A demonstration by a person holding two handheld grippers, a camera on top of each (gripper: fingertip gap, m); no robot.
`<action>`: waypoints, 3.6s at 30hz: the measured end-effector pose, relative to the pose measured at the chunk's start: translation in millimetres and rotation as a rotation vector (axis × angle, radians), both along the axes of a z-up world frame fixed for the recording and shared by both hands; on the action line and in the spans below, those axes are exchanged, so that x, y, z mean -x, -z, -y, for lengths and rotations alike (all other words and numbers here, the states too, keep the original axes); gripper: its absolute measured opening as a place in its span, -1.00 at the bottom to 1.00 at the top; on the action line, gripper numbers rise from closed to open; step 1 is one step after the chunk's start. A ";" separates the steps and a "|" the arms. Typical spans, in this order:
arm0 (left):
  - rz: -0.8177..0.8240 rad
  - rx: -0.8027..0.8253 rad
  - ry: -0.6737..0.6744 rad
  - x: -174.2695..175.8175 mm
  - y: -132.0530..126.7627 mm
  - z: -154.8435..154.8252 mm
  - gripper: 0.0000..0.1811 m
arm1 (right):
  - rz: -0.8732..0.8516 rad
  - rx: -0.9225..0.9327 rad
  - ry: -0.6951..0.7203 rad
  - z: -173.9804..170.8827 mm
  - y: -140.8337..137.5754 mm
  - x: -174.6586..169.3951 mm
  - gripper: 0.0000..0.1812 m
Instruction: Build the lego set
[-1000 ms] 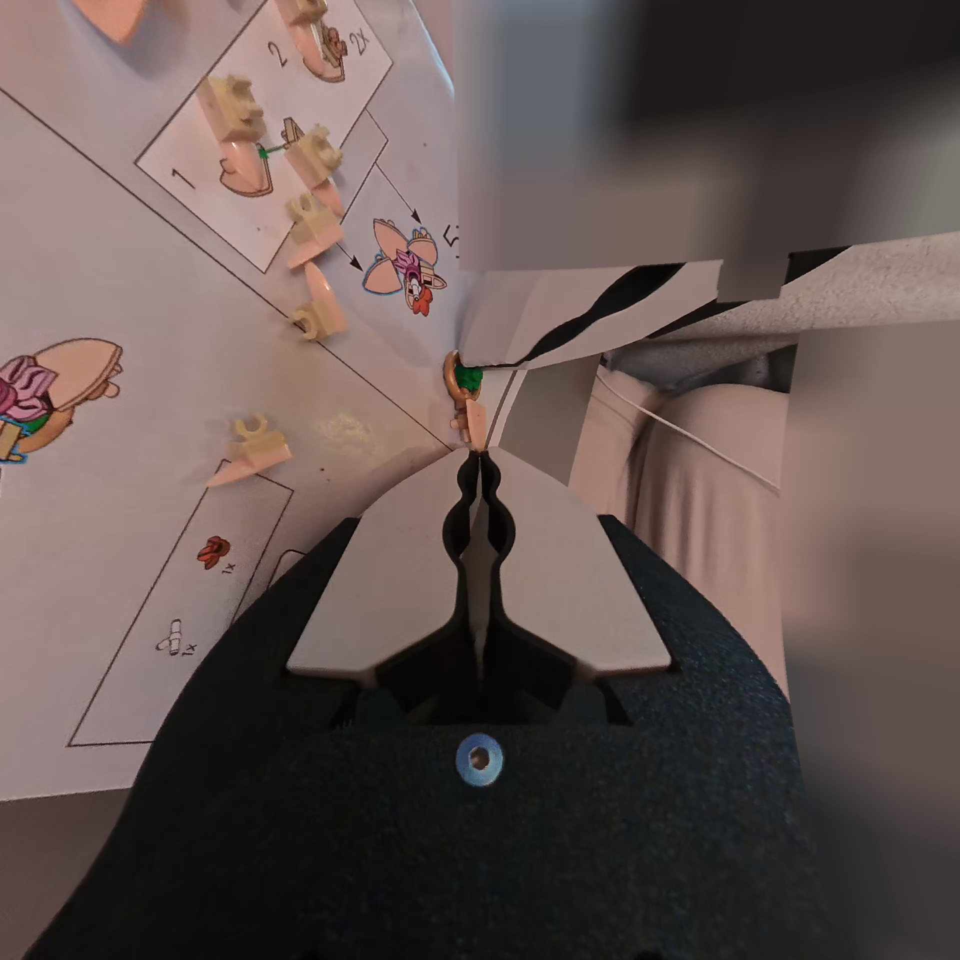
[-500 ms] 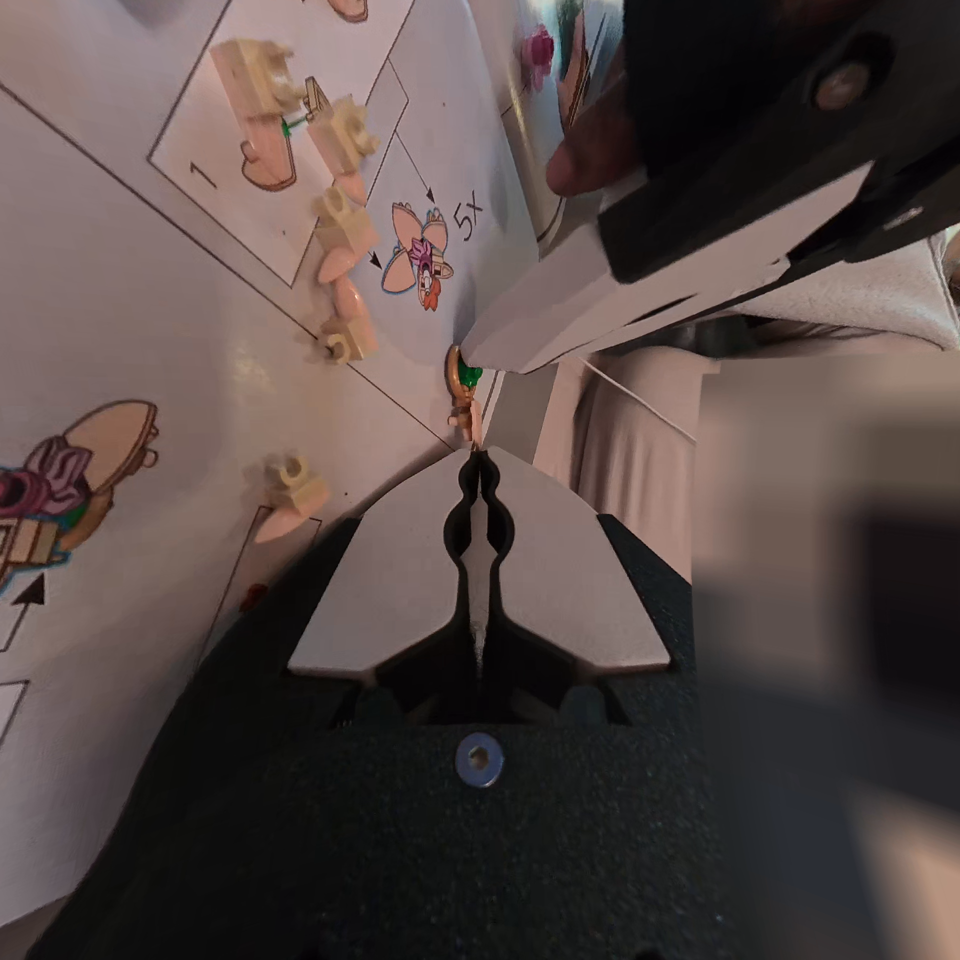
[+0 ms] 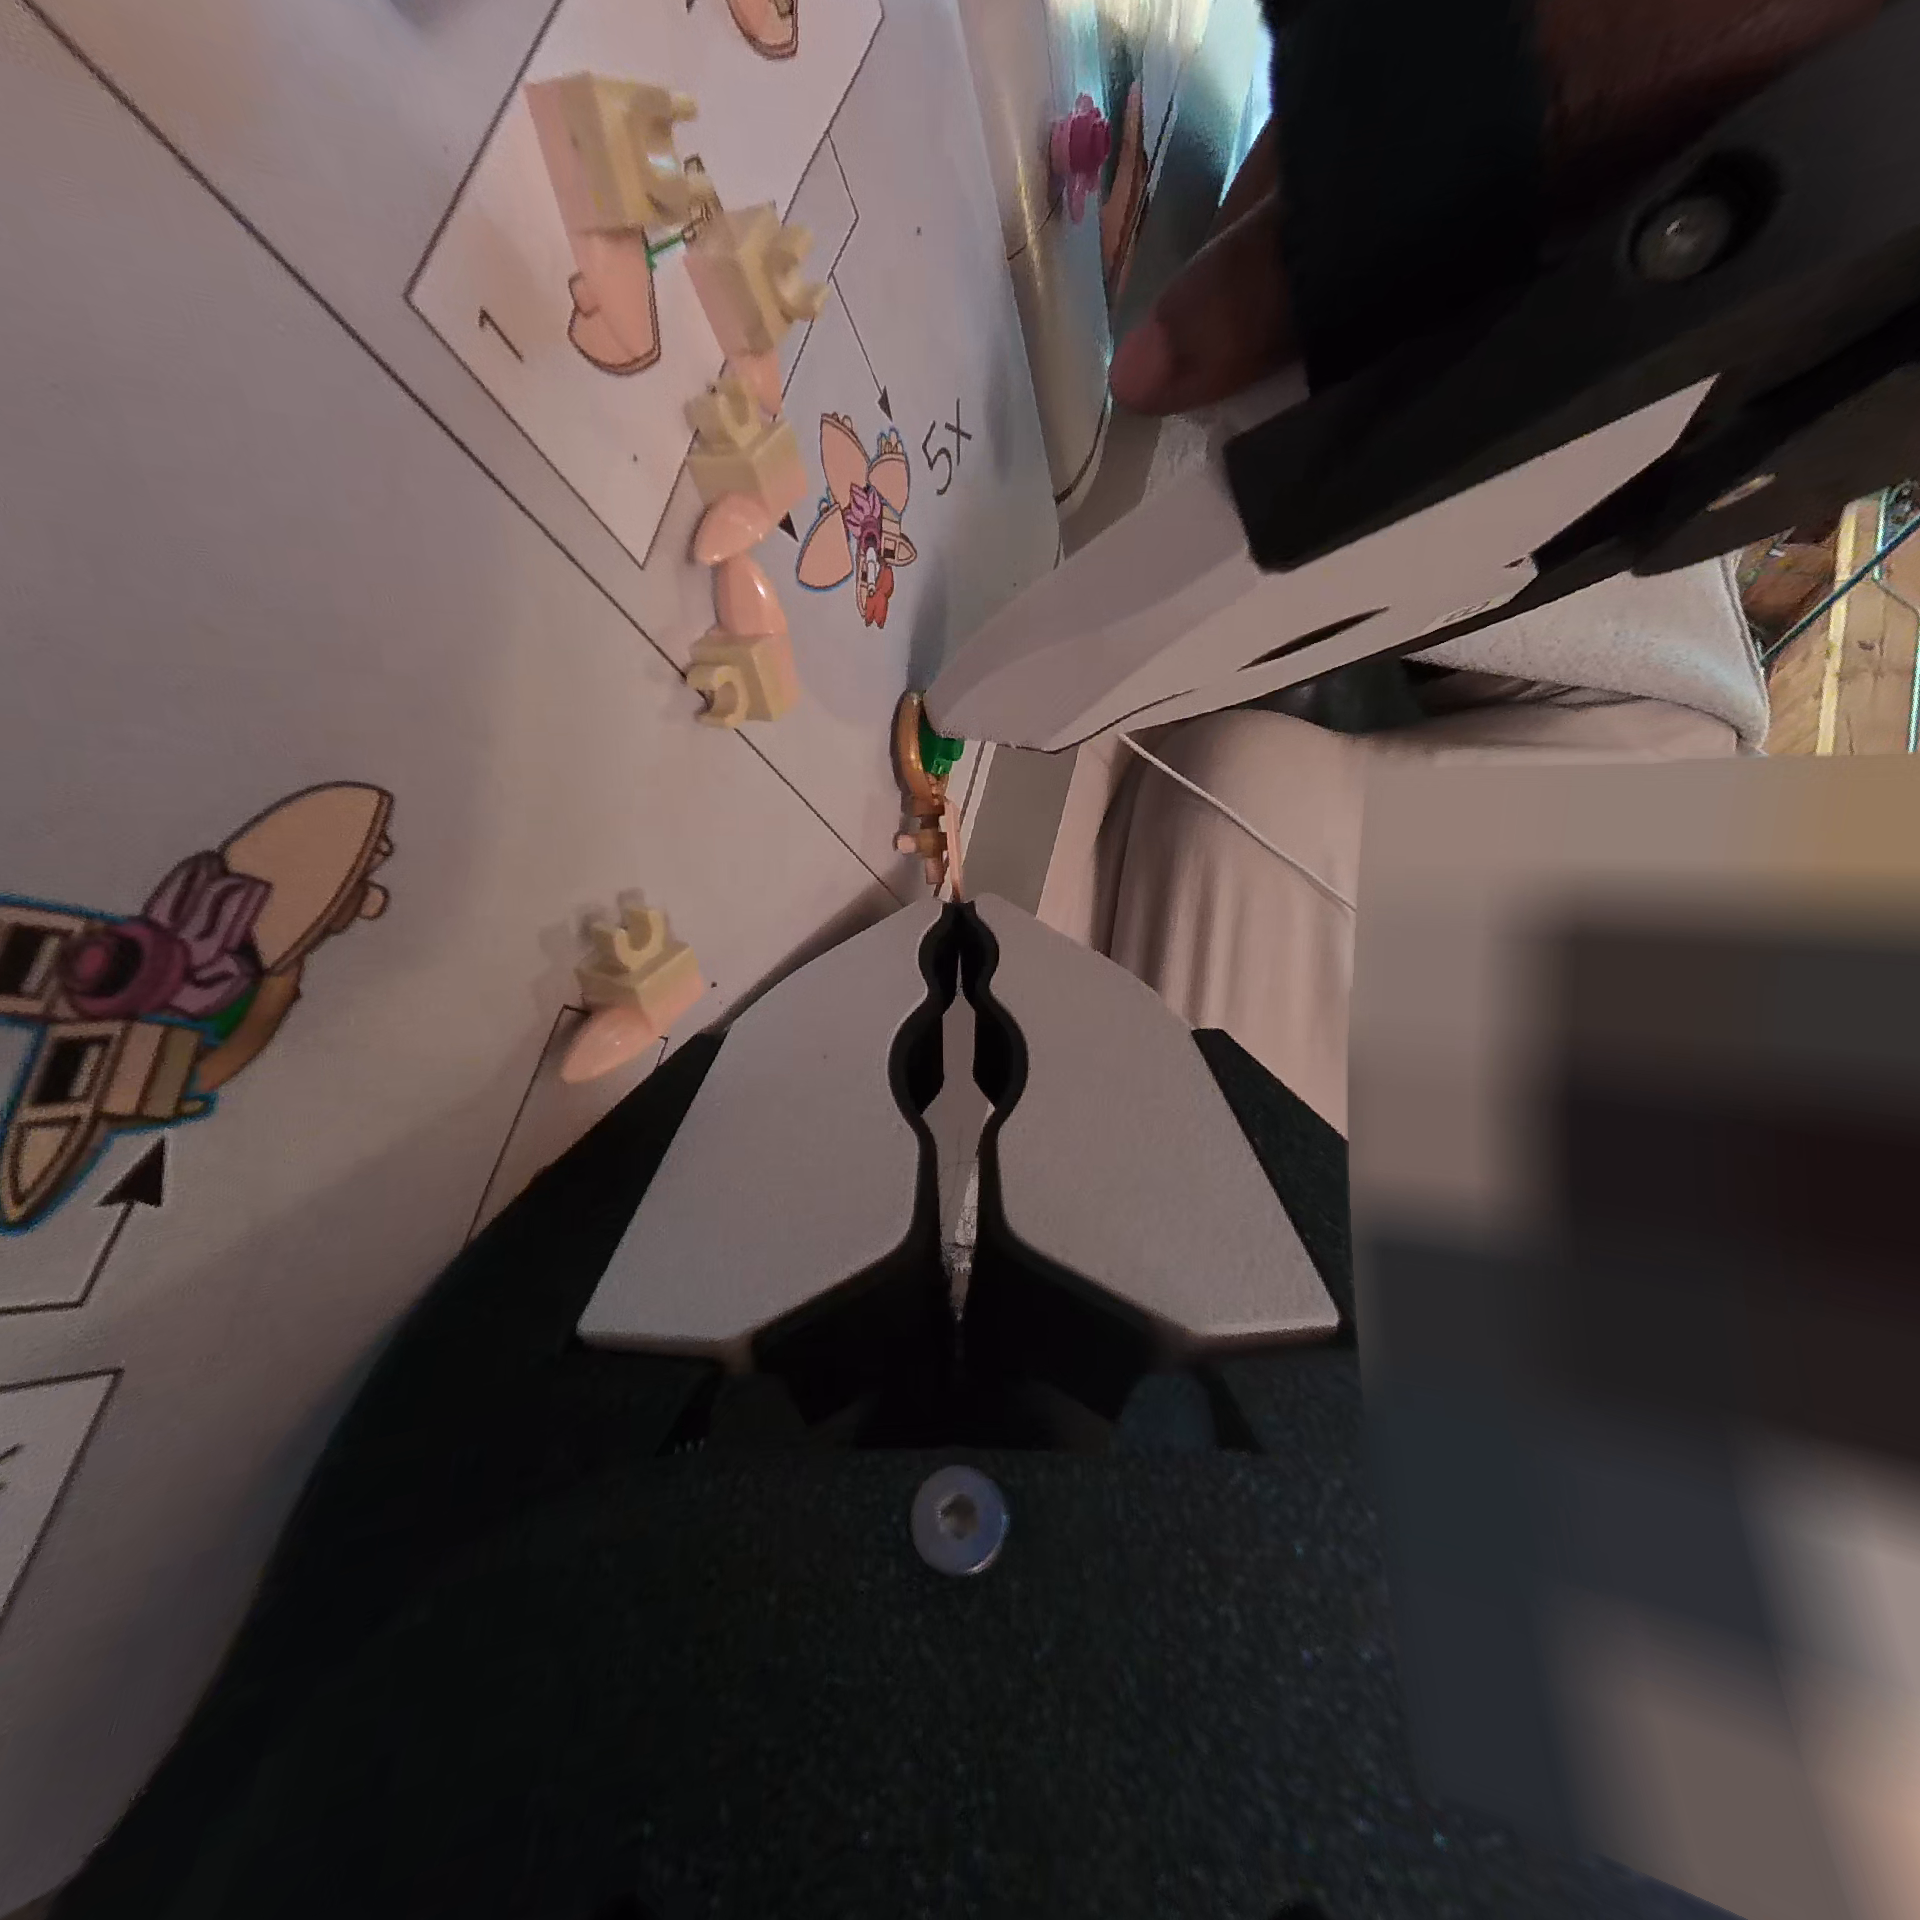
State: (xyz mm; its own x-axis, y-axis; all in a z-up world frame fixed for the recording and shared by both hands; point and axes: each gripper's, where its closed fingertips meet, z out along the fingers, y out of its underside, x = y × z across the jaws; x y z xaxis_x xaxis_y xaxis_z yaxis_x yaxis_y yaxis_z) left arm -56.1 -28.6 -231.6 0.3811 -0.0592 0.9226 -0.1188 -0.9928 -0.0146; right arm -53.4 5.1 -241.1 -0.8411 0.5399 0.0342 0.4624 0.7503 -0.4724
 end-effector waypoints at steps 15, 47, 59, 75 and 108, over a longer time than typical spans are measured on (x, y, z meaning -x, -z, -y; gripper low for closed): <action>-0.005 0.013 0.000 -0.6 -0.1 2.1 -1.00 | 0.082 -0.039 0.005 -0.1 0.7 0.6 -0.96; 0.002 -0.010 -0.016 -1.0 -0.7 2.4 -1.00 | -0.015 0.094 0.285 -1.0 1.0 -0.8 -0.90; 0.003 -0.016 -0.015 -1.0 -0.6 2.0 -1.00 | -0.026 0.072 0.309 -1.6 -2.2 1.9 -0.93; 0.003 -0.082 -0.126 -1.0 -0.5 -2.4 -1.00 | 0.006 0.035 0.317 -0.7 -1.3 -0.1 -0.96; -0.001 -0.136 -0.208 -1.0 -0.8 -5.3 -1.00 | -0.144 0.082 0.131 -6.8 -12.2 6.1 -0.97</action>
